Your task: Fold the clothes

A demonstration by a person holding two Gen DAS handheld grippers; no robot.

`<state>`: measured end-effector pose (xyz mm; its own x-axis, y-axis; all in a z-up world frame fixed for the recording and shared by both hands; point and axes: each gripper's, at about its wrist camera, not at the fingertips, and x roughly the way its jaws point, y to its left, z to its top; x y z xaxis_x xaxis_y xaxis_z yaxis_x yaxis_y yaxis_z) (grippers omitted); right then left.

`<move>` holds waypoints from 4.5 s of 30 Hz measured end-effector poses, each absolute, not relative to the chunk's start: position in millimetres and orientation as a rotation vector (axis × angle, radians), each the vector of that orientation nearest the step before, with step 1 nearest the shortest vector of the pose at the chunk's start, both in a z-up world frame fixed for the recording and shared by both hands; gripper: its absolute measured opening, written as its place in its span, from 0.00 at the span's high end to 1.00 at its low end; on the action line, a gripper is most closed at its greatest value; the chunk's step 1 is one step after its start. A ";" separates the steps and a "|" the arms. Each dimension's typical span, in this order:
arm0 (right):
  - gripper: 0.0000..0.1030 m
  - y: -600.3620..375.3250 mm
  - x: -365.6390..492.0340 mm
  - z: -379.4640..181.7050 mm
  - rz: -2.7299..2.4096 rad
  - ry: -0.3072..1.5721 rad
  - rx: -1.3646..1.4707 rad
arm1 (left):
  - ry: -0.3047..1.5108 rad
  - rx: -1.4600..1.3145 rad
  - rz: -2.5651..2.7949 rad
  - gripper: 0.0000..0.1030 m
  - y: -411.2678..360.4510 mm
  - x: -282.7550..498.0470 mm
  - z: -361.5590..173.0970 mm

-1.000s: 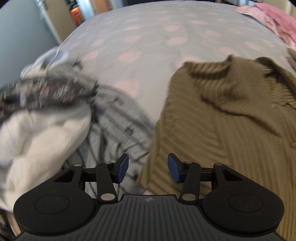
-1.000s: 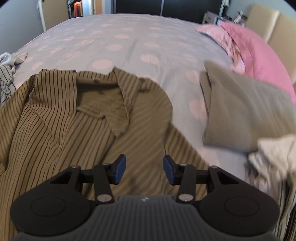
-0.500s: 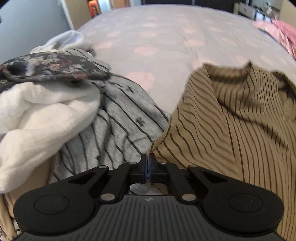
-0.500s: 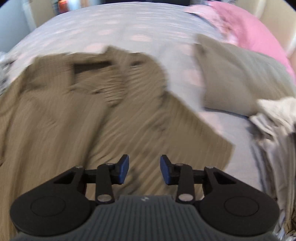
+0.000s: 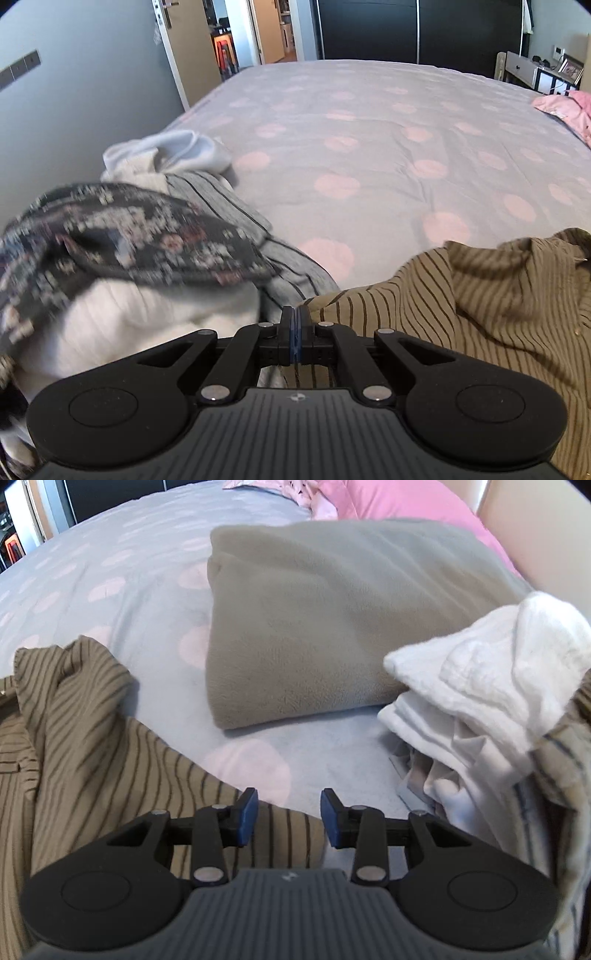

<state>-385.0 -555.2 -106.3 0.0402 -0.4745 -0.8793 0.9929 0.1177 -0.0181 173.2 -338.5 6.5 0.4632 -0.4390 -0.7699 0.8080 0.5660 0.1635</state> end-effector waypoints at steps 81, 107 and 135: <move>0.99 -671.1 -113.2 -78.3 -0.907 0.907 0.363 | 0.991 0.596 -1.200 0.99 -596.1 102.1 -72.3; 0.57 -683.2 -203.7 -58.0 -1.150 0.778 0.459 | 0.729 0.843 -1.075 0.63 -504.4 199.9 -52.6; 0.56 -655.6 -423.2 -45.4 -1.557 0.816 0.553 | 0.670 0.854 -0.868 1.00 -411.1 216.0 -34.7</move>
